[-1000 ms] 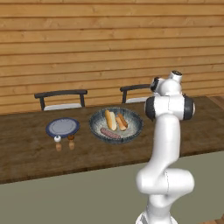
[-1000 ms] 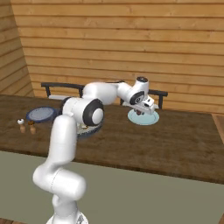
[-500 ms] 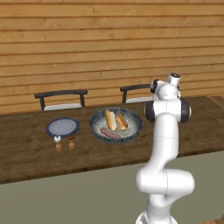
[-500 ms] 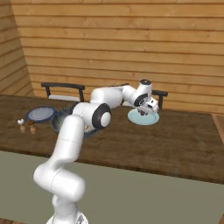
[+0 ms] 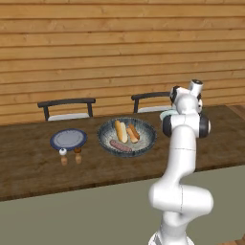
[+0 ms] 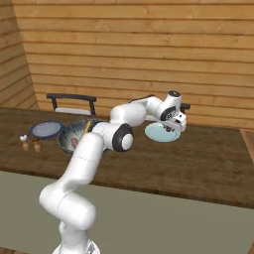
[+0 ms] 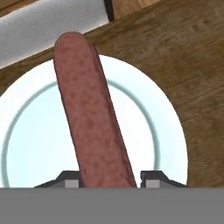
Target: Place one bun and one sausage from the bowl on each plate.
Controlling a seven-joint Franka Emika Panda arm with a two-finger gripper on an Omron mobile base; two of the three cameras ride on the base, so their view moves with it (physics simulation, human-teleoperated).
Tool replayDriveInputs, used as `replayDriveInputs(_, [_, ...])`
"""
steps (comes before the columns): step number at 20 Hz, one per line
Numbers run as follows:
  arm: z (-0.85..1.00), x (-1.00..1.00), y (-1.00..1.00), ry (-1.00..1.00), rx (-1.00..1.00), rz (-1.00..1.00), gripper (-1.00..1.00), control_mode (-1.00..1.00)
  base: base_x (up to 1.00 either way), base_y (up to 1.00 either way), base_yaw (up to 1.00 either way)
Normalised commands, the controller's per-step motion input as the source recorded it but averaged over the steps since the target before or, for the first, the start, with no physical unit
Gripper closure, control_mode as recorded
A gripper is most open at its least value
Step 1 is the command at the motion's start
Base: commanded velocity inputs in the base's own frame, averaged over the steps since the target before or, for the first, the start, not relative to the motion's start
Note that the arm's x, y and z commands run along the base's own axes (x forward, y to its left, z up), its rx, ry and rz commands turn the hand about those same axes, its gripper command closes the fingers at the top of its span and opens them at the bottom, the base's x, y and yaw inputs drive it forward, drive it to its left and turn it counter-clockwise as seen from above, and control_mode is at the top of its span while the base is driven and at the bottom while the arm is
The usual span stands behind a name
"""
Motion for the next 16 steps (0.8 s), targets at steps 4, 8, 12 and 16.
replayDriveInputs(4, [-0.71,0.08,0.05,0.03,0.00,0.00,-1.00,-1.00,0.00,0.00,0.00])
replayDriveInputs(8, [0.17,-0.18,0.01,-0.02,0.00,0.00,-1.00,-1.00,0.00,0.00,0.00])
replayDriveInputs(12, [1.00,-0.40,0.04,-0.05,0.00,0.01,-1.00,-1.00,0.00,0.00,0.00])
replayDriveInputs(16, [0.48,-0.86,0.05,0.01,0.00,0.06,-1.00,-1.00,0.00,0.00,0.00])
